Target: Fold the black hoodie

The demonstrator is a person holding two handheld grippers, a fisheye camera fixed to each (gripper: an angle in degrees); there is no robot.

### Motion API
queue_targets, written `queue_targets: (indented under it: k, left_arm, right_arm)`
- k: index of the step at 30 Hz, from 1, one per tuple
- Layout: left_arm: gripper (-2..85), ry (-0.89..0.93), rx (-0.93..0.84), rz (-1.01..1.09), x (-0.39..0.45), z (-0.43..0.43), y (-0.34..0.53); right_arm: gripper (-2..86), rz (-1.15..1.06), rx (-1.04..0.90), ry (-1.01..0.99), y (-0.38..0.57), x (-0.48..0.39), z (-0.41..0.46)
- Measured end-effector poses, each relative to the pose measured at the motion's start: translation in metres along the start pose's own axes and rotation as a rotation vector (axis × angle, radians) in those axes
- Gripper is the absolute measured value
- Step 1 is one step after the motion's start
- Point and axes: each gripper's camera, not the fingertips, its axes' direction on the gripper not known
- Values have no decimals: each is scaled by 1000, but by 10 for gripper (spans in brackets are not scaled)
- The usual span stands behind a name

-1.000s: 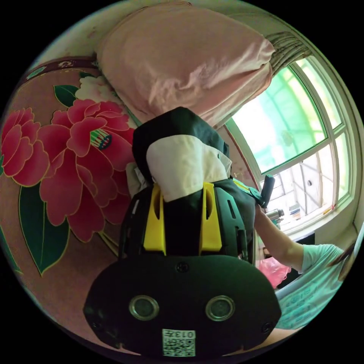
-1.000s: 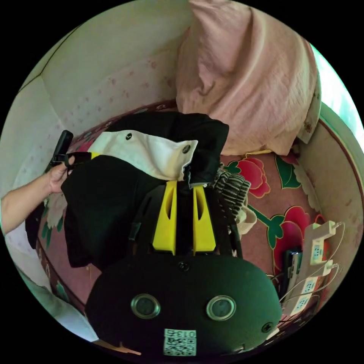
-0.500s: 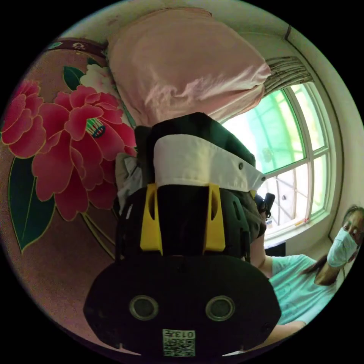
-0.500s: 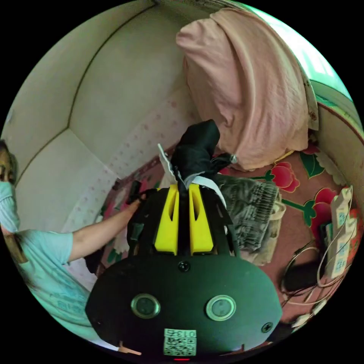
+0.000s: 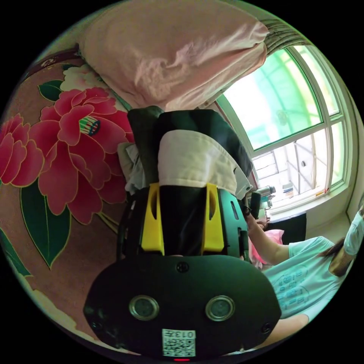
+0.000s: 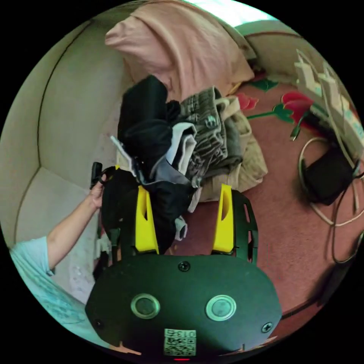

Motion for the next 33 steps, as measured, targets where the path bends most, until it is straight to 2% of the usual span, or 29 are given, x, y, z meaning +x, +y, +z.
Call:
queue_targets:
  k: [3, 5, 7, 9, 11, 15, 19, 22, 24, 28, 29, 31, 33]
  left_arm:
    - [161, 30, 35, -7, -2, 2, 8]
    - [152, 57, 60, -23, -1, 2, 15]
    - [143, 49, 68, -31, 6, -1, 19]
    - [137, 36, 78, -34, 19, -7, 24]
    - [131, 48, 140, -18, 39, -16, 38]
    - [122, 148, 307, -1, 67, -32, 60]
    - [122, 253, 505, 109, 118, -56, 60]
    - [125, 248, 521, 84, 140, -56, 54]
    - [125, 214, 488, -1, 139, -42, 59]
    - [121, -3, 329, -205, 106, 17, 99]
    - [122, 1, 353, -187, 101, 25, 114]
    - [125, 56, 391, -211, 102, 27, 131]
    - [131, 94, 365, -210, 111, 25, 139]
  right_arm:
    - [167, 92, -93, -219, 1, 22, 14]
    - [70, 94, -98, -420, 3, 30, 25]
    - [45, 130, -101, -531, 0, 29, 22]
    - [32, -1, -84, -422, -7, 2, 2]
    - [25, -229, -58, -239, -15, -42, -30]
    - [19, -369, -8, -241, -40, -74, -71]
    - [17, -624, 91, -160, -75, -136, -131]
    - [23, -630, 84, -168, -107, -152, -152]
    - [29, -550, 12, -158, -126, -142, -140]
    - [50, -339, -257, -61, -129, -92, -52]
    - [59, -324, -329, -20, -116, -83, -25]
    - [74, -259, -227, -131, -101, -72, -21]
    - [94, -178, -210, -217, -95, -73, -26]
